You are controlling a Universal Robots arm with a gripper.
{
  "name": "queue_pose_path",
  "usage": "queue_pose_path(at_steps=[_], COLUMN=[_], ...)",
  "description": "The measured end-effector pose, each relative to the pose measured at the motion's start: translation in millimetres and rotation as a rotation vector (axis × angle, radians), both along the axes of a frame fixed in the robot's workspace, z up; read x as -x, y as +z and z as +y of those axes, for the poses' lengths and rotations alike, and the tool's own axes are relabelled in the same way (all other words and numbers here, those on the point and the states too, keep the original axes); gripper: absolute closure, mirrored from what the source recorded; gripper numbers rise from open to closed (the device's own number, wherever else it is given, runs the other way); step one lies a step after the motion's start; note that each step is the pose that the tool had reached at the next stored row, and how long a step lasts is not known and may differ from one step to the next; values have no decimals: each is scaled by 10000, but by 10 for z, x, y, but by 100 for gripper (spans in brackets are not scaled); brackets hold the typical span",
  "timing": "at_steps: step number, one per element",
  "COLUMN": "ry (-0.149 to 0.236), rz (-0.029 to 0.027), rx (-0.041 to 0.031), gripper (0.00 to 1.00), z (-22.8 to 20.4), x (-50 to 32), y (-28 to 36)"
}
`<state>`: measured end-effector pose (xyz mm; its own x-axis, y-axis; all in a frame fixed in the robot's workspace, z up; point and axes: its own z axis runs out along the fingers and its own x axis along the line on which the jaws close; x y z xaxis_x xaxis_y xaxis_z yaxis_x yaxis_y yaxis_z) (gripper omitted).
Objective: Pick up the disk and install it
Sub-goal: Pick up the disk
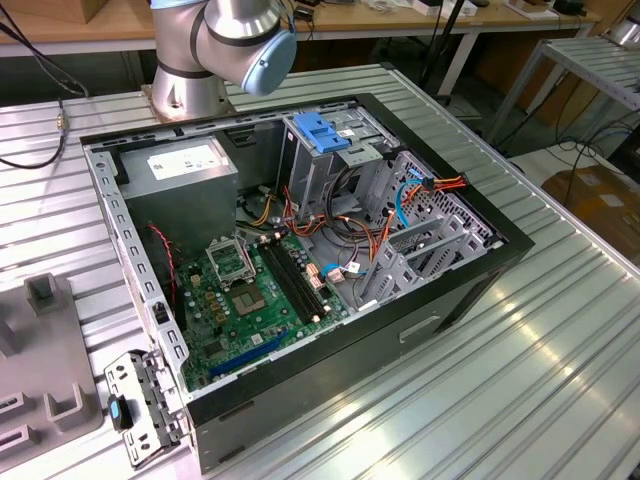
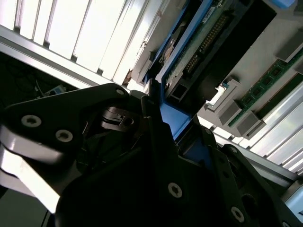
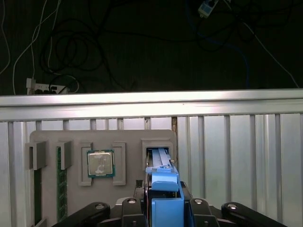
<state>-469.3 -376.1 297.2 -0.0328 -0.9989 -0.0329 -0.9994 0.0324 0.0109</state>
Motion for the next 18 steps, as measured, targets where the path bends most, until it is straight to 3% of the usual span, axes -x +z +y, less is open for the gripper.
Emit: queue_pose_path(at_steps=[5, 11, 18], ry=[0, 0, 0], rz=[-1, -1, 0], rx=[0, 0, 0], gripper=[63, 63, 63], z=[0, 0, 0], x=[0, 0, 0], y=[2, 73, 41])
